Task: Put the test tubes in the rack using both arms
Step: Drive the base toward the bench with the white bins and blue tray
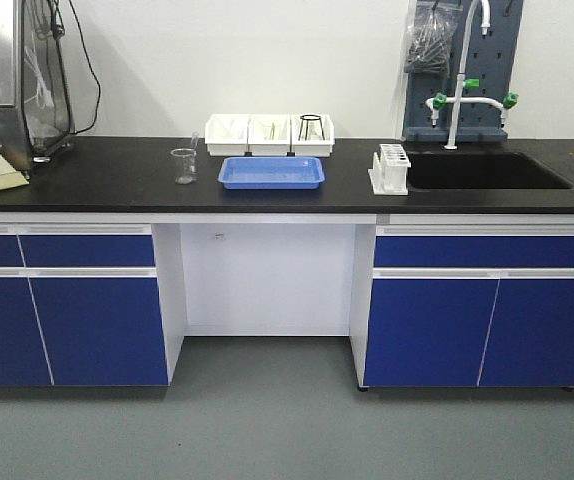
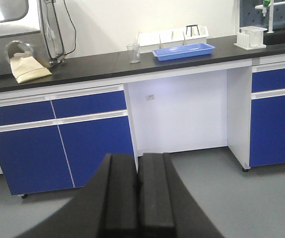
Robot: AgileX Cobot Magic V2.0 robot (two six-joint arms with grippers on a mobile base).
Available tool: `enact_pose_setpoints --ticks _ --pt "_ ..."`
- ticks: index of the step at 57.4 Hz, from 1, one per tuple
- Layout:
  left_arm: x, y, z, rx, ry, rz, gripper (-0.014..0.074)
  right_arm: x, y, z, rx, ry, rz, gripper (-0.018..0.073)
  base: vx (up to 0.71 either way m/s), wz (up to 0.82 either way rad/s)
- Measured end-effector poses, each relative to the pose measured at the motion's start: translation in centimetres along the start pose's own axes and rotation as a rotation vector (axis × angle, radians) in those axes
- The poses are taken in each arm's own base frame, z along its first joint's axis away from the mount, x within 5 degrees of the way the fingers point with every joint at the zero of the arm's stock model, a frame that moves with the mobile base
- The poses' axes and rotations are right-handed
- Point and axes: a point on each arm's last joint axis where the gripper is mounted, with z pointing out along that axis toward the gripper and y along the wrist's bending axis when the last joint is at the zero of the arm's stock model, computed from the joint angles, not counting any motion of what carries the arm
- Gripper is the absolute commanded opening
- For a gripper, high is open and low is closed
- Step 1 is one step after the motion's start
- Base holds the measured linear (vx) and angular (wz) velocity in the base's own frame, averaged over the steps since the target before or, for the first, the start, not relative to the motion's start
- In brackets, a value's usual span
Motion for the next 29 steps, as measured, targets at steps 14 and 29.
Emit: enact_pose_setpoints --ticks 14,29 --pt "0.00 0.00 0.00 0.000 0.000 0.000 -0.0004 0.00 0.00 0.00 0.000 0.000 0.000 -0.0008 0.00 -0.01" --pt "0.00 0.00 0.00 0.000 0.000 0.000 -0.0004 0.00 0.00 0.00 0.000 0.000 0.000 -0.0008 0.00 0.00"
